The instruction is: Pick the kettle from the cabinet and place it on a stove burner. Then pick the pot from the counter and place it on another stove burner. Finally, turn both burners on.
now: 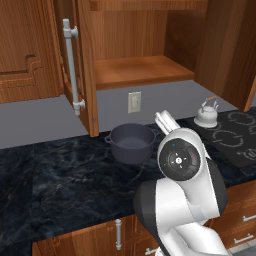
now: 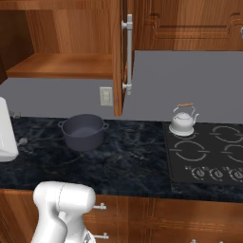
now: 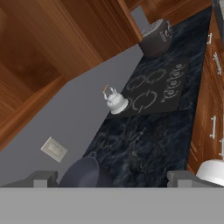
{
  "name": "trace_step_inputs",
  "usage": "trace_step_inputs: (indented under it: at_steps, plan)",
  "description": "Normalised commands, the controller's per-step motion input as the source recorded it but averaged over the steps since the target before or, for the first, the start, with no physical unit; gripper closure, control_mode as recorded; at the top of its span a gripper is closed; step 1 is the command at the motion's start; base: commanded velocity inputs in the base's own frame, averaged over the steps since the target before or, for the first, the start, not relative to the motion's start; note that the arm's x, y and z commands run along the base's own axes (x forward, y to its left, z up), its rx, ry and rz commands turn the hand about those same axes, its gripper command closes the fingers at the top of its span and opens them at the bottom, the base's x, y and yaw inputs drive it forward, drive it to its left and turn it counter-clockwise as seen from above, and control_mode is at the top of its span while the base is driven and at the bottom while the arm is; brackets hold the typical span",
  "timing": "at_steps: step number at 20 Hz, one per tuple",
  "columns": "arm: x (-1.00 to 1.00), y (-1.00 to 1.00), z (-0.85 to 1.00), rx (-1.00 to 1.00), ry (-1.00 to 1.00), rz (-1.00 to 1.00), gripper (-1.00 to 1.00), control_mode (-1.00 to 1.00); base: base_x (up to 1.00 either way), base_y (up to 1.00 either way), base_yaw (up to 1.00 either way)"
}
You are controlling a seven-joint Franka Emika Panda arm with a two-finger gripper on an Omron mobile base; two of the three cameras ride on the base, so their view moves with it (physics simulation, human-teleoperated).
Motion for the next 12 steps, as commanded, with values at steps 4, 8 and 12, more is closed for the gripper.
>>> trace_step_inputs:
  at_steps: [4, 8, 12]
  plan:
    - [0.0, 0.0, 0.0, 0.0, 0.0, 0.0, -1.0, 1.0, 0.51, -0.01, 0.0]
    - [0.0, 0.0, 0.0, 0.0, 0.0, 0.0, -1.0, 1.0, 0.61, 0.0, 0.0]
    - [0.11, 0.0, 0.0, 0.0, 0.01, 0.0, -1.0, -1.0, 0.4, 0.0, 0.0]
